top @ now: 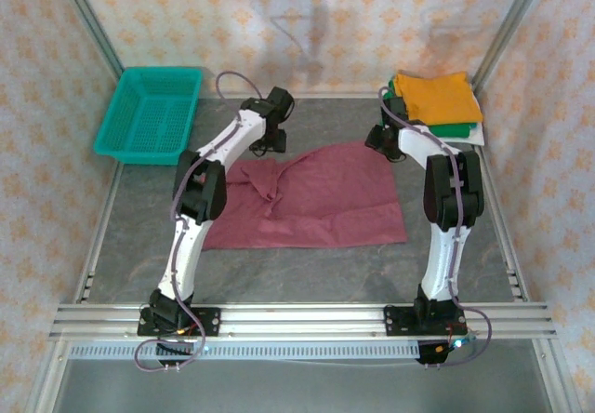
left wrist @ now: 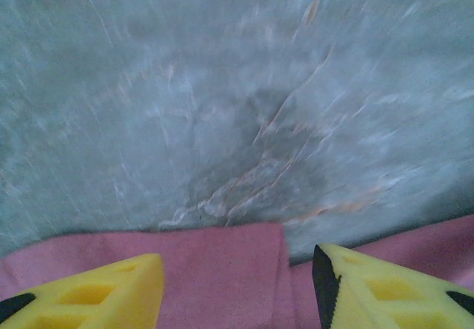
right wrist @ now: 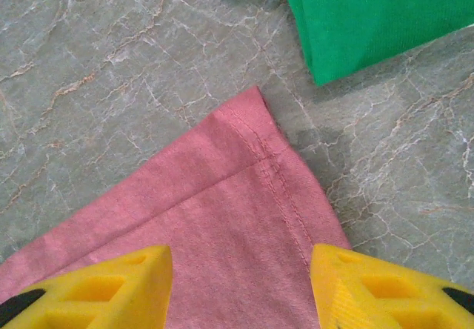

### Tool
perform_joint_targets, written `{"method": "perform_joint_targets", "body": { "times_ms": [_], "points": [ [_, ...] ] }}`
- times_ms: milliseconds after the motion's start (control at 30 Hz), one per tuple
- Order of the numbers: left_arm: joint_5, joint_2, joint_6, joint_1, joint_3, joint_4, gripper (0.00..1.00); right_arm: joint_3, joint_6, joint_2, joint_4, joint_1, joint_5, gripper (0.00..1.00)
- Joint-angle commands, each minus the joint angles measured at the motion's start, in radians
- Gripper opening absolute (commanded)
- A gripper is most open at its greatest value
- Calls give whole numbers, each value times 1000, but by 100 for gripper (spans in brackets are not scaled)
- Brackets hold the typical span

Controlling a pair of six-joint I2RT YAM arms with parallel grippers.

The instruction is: Fold and stack the t-shirts

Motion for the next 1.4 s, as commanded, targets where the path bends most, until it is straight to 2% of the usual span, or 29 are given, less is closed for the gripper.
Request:
{"method": "perform_joint_targets", "body": {
  "times_ms": [0,367,467,533,567,667,700,767,900,1100,1200,1267,1367],
  "points": [
    [-15,-30,8,-18,7,-78,56,-3,-1,-48,12,-6,7,52],
    [30,14,-5,-26,-65,-18,54,-13,0,-46,18,-5,1,52],
    [4,30,-5,-26,-55,-23,44,-17,1,-47,22,-6,-2,52],
    [-8,20,-9,-26,-67,-8,22,-19,2,-50,19,-6,-2,52],
    [-13,13,-11,-26,-74,0,20,-22,1,-51,21,-5,-1,52],
    [4,12,-11,-23,-63,5,23,-25,-1,-55,19,-7,4,52],
    [9,16,-9,-23,-55,0,27,-26,-2,-57,19,-6,7,52],
    [13,21,-8,-24,-48,-11,44,-27,-1,-61,21,-6,6,52],
    [32,20,-13,-28,-87,10,47,-27,1,-54,25,-6,1,53],
    [18,5,-22,-35,-140,37,25,-30,3,-50,26,-6,-1,53],
    [11,-7,-23,-35,-138,33,10,-29,3,-51,25,-7,-3,53],
    [-1,-22,-26,-35,-136,32,7,-28,4,-50,28,-7,-6,53],
    [-14,-48,-27,-35,-123,28,7,-29,6,-47,28,-6,-7,53]
  ]
}}
